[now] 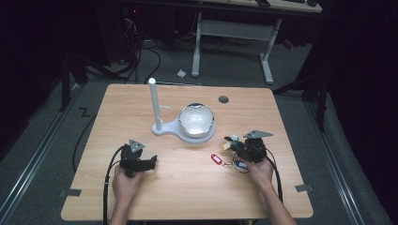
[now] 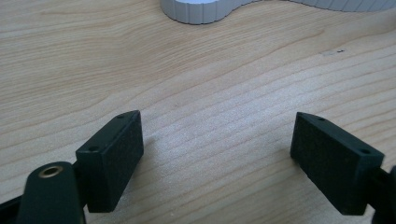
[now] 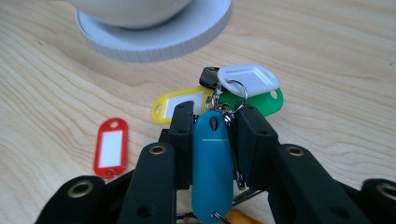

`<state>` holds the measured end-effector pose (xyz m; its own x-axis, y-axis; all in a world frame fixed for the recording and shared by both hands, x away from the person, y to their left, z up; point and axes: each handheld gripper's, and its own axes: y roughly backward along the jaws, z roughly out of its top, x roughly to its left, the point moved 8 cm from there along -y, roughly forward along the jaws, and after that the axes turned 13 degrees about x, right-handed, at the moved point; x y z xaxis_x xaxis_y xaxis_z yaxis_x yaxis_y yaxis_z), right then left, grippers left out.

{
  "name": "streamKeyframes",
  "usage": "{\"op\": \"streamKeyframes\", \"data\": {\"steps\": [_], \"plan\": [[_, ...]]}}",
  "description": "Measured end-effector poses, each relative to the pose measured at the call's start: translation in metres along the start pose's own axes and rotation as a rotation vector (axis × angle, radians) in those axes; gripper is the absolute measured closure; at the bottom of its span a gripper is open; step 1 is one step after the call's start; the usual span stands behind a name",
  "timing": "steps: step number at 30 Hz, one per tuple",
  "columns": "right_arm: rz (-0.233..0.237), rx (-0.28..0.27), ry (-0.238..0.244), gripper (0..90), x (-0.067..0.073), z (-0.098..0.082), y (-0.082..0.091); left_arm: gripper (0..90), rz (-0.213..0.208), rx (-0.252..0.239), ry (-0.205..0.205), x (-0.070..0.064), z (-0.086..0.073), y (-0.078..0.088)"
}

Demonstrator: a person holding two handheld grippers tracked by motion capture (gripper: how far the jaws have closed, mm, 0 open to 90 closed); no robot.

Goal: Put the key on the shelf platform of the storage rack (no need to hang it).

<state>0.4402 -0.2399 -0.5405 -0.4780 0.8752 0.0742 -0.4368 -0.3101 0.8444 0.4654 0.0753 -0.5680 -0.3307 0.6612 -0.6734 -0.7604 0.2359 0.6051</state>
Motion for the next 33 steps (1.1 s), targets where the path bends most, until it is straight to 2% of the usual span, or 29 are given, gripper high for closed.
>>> {"op": "streamKeyframes", "data": {"steps": [2, 12, 18, 26, 33], "plan": [[0.005, -0.008, -0.004, 70.1, -0.001, 0.001, 0.004, 17.6, 0.000, 0.000, -0.001, 0.000, 0.000, 0.000], [0.020, -0.101, -0.005, 70.3, -0.006, 0.011, 0.047, 17.6, 0.000, 0.000, -0.001, 0.000, 0.000, 0.000], [0.035, -0.134, -0.007, 70.4, -0.007, 0.019, 0.064, 17.6, 0.000, -0.001, 0.000, 0.000, 0.000, 0.000], [0.044, -0.194, 0.019, 70.4, -0.003, 0.034, 0.087, 17.6, 0.000, 0.000, -0.001, 0.000, 0.000, 0.000], [0.049, -0.224, 0.043, 70.4, 0.000, 0.050, 0.106, 17.6, 0.000, 0.000, 0.000, 0.000, 0.000, 0.000]]}}
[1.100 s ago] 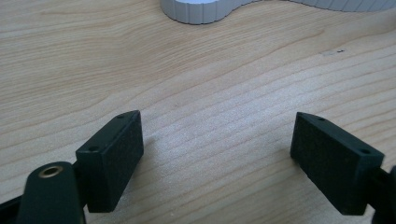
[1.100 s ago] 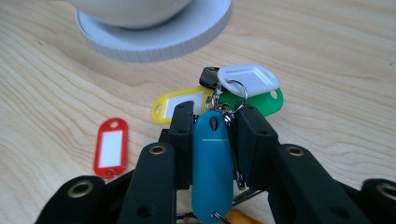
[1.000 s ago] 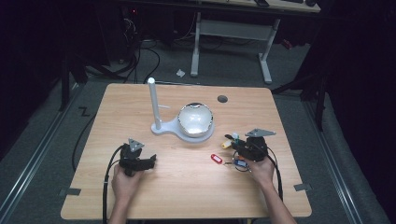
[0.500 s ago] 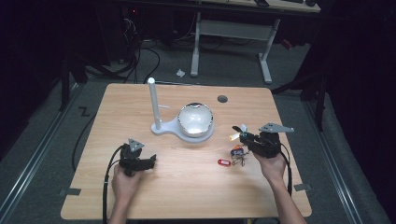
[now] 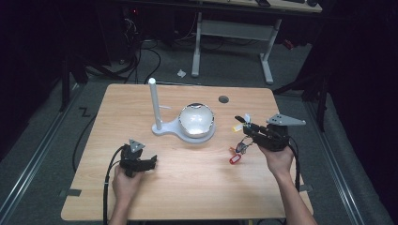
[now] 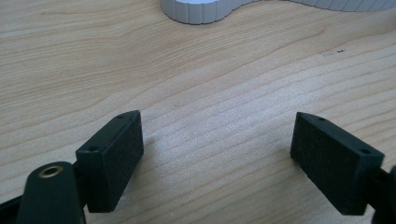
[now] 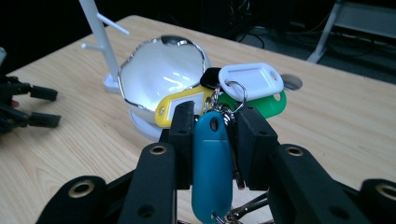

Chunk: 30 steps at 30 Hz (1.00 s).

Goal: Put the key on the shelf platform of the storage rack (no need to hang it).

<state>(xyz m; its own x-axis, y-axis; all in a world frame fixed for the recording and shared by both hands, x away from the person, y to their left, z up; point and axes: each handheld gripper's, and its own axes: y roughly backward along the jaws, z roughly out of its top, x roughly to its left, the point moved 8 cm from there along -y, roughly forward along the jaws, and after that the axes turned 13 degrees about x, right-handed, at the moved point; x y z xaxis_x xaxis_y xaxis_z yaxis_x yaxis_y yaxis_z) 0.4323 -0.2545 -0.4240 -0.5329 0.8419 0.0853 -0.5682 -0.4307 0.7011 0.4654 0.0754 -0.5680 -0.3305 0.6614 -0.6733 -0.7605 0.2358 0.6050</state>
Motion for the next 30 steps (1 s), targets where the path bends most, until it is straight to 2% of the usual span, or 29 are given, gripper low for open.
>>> {"op": "streamKeyframes", "data": {"steps": [14, 23, 30], "plan": [[0.031, -0.036, 0.061, 70.5, 0.014, 0.041, 0.020, 17.6, 0.000, 0.001, 0.001, 0.000, 0.000, 0.000], [0.058, -0.037, 0.110, 70.4, 0.027, 0.070, 0.023, 17.6, -0.001, 0.001, -0.002, 0.000, 0.000, 0.000], [0.081, -0.041, 0.157, 70.4, 0.045, 0.105, 0.020, 17.6, -0.003, 0.001, -0.007, 0.000, 0.000, 0.000]]}}
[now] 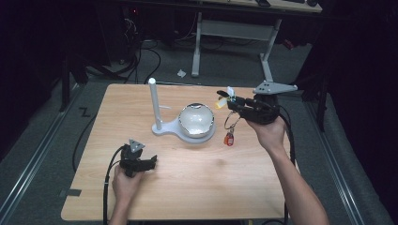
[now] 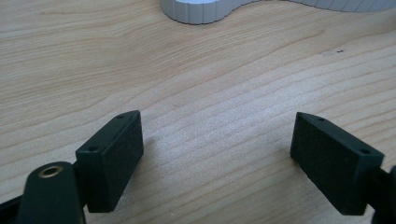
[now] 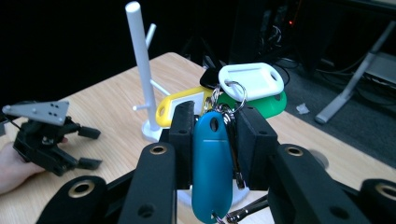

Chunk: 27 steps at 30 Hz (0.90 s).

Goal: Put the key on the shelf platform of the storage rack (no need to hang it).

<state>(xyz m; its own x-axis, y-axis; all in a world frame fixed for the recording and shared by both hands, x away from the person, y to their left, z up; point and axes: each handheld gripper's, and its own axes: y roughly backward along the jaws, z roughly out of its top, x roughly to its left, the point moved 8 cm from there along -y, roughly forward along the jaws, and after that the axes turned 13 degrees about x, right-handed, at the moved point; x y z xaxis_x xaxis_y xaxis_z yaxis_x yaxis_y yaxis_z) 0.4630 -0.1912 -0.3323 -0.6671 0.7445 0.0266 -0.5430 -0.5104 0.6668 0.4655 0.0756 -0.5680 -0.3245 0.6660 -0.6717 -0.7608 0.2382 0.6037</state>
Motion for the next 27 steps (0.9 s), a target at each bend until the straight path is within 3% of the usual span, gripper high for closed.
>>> {"op": "streamKeyframes", "data": {"steps": [7, 15, 27], "plan": [[0.017, -0.009, 0.010, 70.4, 0.006, 0.025, -0.011, 17.6, 0.002, 0.000, 0.005, 0.000, 0.000, 0.000], [0.027, 0.000, 0.008, 70.4, 0.009, 0.052, -0.037, 17.6, 0.001, 0.001, 0.002, 0.000, 0.000, 0.000], [0.030, 0.025, -0.010, 70.4, 0.009, 0.062, -0.072, 17.6, -0.001, 0.004, -0.004, 0.000, 0.000, 0.000]]}}
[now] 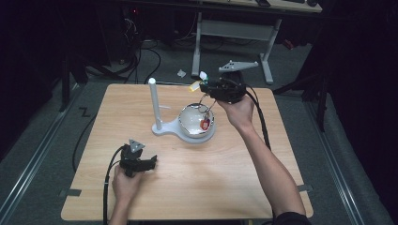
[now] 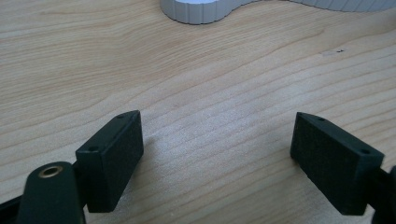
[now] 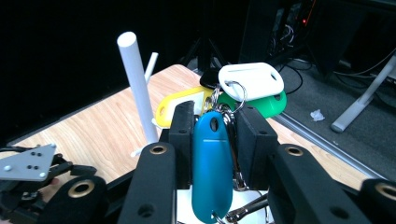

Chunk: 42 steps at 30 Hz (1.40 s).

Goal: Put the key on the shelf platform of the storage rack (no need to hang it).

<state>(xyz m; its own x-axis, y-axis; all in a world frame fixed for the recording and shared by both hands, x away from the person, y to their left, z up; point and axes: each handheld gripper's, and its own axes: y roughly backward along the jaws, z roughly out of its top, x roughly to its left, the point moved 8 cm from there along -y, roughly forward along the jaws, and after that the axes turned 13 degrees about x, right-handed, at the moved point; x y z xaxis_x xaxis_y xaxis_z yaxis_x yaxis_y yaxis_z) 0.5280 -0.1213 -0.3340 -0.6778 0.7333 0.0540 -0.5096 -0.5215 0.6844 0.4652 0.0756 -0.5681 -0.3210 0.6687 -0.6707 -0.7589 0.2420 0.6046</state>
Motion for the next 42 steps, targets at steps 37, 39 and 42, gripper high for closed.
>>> {"op": "streamKeyframes", "data": {"steps": [37, 39, 42], "plan": [[0.002, 0.107, -0.024, 72.1, -0.003, -0.047, -0.066, 17.6, 0.005, -0.006, 0.013, 0.000, 0.000, 0.000], [0.003, 0.116, -0.022, 72.1, -0.003, -0.051, -0.068, 17.6, -0.001, -0.006, -0.018, 0.001, 0.001, 0.000], [0.002, 0.126, -0.020, 72.1, -0.003, -0.057, -0.072, 17.6, 0.002, -0.006, -0.002, 0.000, 0.001, 0.000]]}}
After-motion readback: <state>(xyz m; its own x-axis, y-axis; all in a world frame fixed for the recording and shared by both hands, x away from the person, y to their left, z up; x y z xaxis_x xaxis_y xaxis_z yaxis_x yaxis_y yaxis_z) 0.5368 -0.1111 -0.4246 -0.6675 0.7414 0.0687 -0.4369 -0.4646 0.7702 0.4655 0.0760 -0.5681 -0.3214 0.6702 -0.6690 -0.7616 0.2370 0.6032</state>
